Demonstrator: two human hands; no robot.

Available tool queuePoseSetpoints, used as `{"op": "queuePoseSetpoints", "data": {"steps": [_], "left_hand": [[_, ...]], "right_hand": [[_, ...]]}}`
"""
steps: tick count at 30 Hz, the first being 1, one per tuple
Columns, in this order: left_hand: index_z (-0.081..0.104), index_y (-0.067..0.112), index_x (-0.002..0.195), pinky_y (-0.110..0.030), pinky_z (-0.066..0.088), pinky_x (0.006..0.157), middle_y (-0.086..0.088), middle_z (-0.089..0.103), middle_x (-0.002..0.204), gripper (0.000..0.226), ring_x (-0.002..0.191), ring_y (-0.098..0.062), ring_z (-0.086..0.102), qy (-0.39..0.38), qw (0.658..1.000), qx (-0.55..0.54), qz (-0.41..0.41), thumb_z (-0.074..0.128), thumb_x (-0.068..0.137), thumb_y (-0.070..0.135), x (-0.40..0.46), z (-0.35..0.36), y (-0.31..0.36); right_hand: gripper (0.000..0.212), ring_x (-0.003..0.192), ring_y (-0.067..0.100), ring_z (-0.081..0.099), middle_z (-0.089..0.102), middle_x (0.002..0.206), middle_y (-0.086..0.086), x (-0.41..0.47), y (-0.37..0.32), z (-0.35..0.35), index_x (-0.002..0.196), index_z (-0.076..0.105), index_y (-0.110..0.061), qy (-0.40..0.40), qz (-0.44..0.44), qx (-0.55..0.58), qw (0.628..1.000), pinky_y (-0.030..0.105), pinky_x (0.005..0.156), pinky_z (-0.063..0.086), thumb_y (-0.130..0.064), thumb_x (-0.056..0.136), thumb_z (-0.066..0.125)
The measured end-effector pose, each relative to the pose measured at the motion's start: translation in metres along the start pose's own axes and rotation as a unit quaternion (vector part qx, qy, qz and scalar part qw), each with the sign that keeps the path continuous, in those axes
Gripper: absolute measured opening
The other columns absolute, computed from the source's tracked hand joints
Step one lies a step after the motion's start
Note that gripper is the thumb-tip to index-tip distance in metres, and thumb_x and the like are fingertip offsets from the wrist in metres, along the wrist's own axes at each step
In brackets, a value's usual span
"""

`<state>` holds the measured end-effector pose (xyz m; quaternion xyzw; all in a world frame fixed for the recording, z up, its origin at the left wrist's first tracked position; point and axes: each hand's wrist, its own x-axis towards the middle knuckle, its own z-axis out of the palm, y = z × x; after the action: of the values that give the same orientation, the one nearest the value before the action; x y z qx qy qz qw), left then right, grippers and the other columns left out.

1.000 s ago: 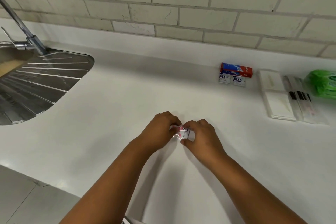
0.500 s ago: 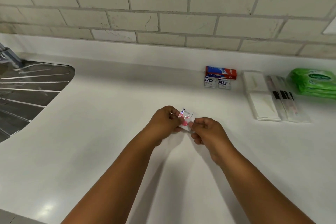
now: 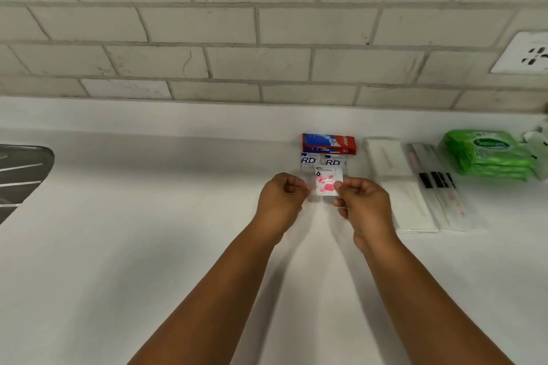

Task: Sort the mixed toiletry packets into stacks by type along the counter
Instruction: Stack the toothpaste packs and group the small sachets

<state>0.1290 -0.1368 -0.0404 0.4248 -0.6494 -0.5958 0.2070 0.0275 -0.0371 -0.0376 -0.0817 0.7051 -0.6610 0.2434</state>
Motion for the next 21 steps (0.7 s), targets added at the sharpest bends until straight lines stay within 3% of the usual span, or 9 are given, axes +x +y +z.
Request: {"op": "queuePoseSetpoints", "data": {"steps": [3,8,10,12,15,18,21], "left_hand": [[0.061,0.016,0.107,-0.028,0.051,0.08,0.002,0.065,0.098,0.022,0.089,-0.018,0.062,0.073,0.989,0.102,0.081,0.067,0.088,0.026,0.027,0.008,-0.006],[0.055,0.023,0.129,-0.016,0.048,0.082,0.007,0.055,0.117,0.047,0.094,-0.006,0.057,0.052,0.977,0.13,0.162,0.071,0.085,0.03,0.062,0.023,-0.015],[0.058,0.025,0.126,-0.017,0.051,0.083,0.009,0.057,0.112,0.046,0.093,-0.006,0.059,0.043,0.969,0.138,0.2,0.073,0.083,0.029,0.071,0.028,-0.016],[0.061,0.022,0.123,-0.023,0.052,0.086,0.012,0.055,0.105,0.044,0.095,-0.01,0.061,0.047,0.963,0.144,0.221,0.075,0.081,0.025,0.076,0.031,-0.016],[0.063,0.018,0.121,-0.029,0.053,0.088,0.012,0.056,0.102,0.04,0.095,-0.014,0.062,0.054,0.961,0.145,0.227,0.074,0.082,0.02,0.08,0.033,-0.018],[0.063,0.019,0.122,-0.027,0.052,0.09,0.008,0.061,0.108,0.039,0.096,-0.013,0.063,0.061,0.963,0.145,0.216,0.071,0.084,0.018,0.083,0.034,-0.021],[0.064,0.018,0.121,-0.025,0.051,0.091,0.002,0.065,0.112,0.036,0.096,-0.013,0.063,0.066,0.962,0.152,0.218,0.071,0.085,0.017,0.086,0.035,-0.024]], "right_hand": [[0.007,0.06,0.016,0.062,0.069,0.08,0.006,0.031,0.0,0.002,0.087,0.064,-0.017,0.031,-0.025,-0.012,0.999,0.032,0.062,0.053,-0.01,0.087,0.066],[0.012,0.071,0.022,0.069,0.071,0.081,0.005,0.073,0.013,0.014,0.084,0.059,-0.027,0.082,-0.074,-0.108,0.988,0.04,0.072,0.059,-0.017,0.088,0.064],[0.005,0.075,0.022,0.069,0.071,0.085,0.003,0.085,0.017,0.016,0.094,0.062,-0.022,0.099,-0.108,-0.175,0.974,0.034,0.071,0.058,-0.02,0.089,0.063],[0.011,0.076,0.022,0.069,0.071,0.087,0.004,0.095,0.02,0.017,0.1,0.064,-0.017,0.105,-0.121,-0.216,0.963,0.025,0.066,0.053,-0.02,0.091,0.06],[0.014,0.075,0.022,0.068,0.072,0.089,0.005,0.106,0.023,0.017,0.1,0.066,-0.014,0.11,-0.121,-0.267,0.95,0.02,0.061,0.044,-0.02,0.092,0.056],[0.016,0.079,0.02,0.064,0.071,0.09,0.006,0.111,0.024,0.019,0.096,0.068,-0.011,0.121,-0.138,-0.32,0.929,0.021,0.063,0.038,-0.018,0.092,0.055],[0.018,0.075,0.018,0.058,0.07,0.093,0.007,0.113,0.025,0.019,0.098,0.069,-0.009,0.127,-0.142,-0.356,0.915,0.015,0.053,0.031,-0.02,0.094,0.054]]}}
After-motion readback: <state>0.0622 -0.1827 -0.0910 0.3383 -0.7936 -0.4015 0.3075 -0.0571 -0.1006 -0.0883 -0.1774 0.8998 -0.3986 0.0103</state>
